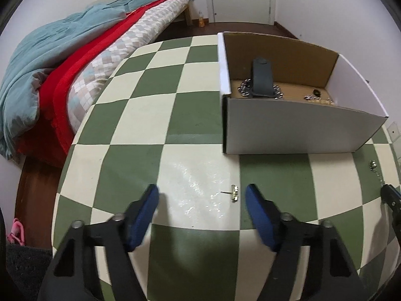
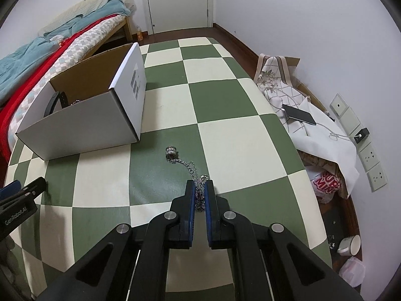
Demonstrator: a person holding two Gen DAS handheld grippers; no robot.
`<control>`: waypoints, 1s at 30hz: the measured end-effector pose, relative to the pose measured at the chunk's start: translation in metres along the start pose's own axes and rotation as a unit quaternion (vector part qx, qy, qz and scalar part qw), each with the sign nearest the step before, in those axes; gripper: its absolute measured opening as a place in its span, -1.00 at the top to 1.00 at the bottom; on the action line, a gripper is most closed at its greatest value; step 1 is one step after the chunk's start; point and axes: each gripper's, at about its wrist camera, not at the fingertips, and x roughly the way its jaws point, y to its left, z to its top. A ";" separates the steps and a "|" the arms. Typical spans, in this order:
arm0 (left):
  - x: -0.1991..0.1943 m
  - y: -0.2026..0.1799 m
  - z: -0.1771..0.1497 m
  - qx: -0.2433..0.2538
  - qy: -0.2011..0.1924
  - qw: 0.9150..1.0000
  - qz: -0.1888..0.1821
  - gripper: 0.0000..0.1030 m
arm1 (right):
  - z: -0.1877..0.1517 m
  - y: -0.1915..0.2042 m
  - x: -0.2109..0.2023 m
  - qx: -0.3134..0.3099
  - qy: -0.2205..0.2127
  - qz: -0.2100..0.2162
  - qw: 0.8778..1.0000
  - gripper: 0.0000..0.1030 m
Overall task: Organize jewelry
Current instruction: 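Grasp the silver chain on the table with the right tool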
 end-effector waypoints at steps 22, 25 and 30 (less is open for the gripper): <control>-0.015 -0.007 0.000 0.014 -0.020 0.999 -0.030 0.98 | 0.003 -0.019 -0.010 0.061 -0.009 0.047 0.997 0.86; -0.023 -0.007 0.002 0.013 -0.026 0.999 -0.036 0.98 | 0.007 -0.025 -0.013 0.082 -0.014 0.070 0.994 0.84; -0.039 -0.003 0.008 0.006 -0.038 0.998 -0.051 0.98 | 0.020 -0.029 -0.006 0.084 -0.016 0.082 0.993 0.29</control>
